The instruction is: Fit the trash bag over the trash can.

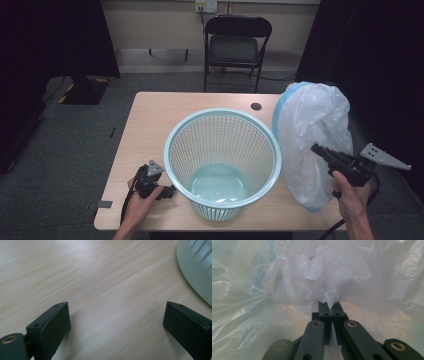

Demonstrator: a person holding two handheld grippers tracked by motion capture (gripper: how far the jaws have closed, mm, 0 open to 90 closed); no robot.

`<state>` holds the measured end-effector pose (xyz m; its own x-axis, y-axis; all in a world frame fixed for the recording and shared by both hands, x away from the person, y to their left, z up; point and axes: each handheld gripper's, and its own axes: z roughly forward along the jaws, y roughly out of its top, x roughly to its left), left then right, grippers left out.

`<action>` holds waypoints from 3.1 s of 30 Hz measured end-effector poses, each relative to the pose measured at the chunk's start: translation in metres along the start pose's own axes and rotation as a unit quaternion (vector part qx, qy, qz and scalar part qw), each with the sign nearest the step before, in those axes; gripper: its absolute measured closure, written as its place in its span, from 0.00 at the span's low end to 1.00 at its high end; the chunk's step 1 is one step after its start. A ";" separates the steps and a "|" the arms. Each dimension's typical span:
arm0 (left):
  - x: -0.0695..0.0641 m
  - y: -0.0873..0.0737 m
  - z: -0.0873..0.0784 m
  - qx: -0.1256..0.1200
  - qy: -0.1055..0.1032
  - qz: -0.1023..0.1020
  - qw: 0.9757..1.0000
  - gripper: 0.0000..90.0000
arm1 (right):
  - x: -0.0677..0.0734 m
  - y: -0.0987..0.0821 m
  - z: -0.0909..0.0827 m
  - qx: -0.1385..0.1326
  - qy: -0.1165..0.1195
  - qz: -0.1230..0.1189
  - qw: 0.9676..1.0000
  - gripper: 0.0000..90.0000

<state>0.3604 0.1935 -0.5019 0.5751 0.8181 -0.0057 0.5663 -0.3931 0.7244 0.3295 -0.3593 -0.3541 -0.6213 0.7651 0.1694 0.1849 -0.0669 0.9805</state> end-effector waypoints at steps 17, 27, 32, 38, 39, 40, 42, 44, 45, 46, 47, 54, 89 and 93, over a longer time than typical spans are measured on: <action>0.000 0.000 0.000 0.000 0.000 0.000 1.000 0.07 | 0.037 0.040 -0.003 -0.052 0.064 -0.018 0.996 1.00; 0.000 0.000 0.000 0.001 0.000 0.000 1.000 0.07 | 0.069 0.063 0.010 -0.062 0.112 -0.042 0.991 1.00; 0.000 0.000 0.000 0.001 0.000 0.001 1.000 0.07 | 0.083 0.077 0.021 -0.066 0.137 -0.043 0.988 1.00; 0.000 0.000 0.000 0.001 0.000 0.000 1.000 0.07 | 0.107 0.091 0.040 -0.061 0.171 -0.053 0.982 1.00; 0.000 0.000 0.000 0.001 0.000 0.000 1.000 0.07 | 0.112 0.093 0.043 -0.059 0.178 -0.055 0.981 1.00; 0.000 0.000 0.000 0.001 0.000 0.000 1.000 0.07 | 0.117 0.094 0.046 -0.056 0.183 -0.059 0.980 1.00; 0.000 0.000 0.000 0.000 0.000 0.000 1.000 0.07 | 0.126 0.097 0.052 -0.052 0.195 -0.060 0.977 1.00; 0.000 0.000 0.000 0.001 0.000 0.001 1.000 0.07 | 0.135 0.100 0.058 -0.047 0.206 -0.066 0.975 1.00; 0.000 0.000 0.000 0.001 0.000 0.001 1.000 0.07 | 0.140 0.101 0.062 -0.043 0.212 -0.065 0.974 1.00; 0.000 0.000 0.000 0.001 0.000 0.001 1.000 0.07 | 0.144 0.102 0.065 -0.040 0.220 -0.064 0.972 1.00; 0.000 0.000 0.000 0.001 0.000 0.001 1.000 0.07 | 0.148 0.102 0.067 -0.038 0.227 -0.068 0.971 1.00; 0.000 0.000 0.000 0.002 0.000 0.002 1.000 0.06 | 0.169 0.105 0.086 -0.011 0.249 -0.085 0.965 1.00; 0.004 0.022 -0.071 -0.152 0.000 -0.032 0.988 0.35 | 0.156 0.098 0.108 0.054 0.117 -0.128 0.983 0.41; 0.009 0.027 -0.092 -0.189 0.005 -0.032 0.981 0.40 | 0.158 0.091 0.121 0.100 0.140 -0.142 0.975 0.89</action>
<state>0.3265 0.2287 -0.4188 0.5385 0.8409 -0.0535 0.3399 -0.1586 0.9270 0.3405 -0.1669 -0.2499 -0.8472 0.5280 -0.0586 0.1021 0.2701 0.9574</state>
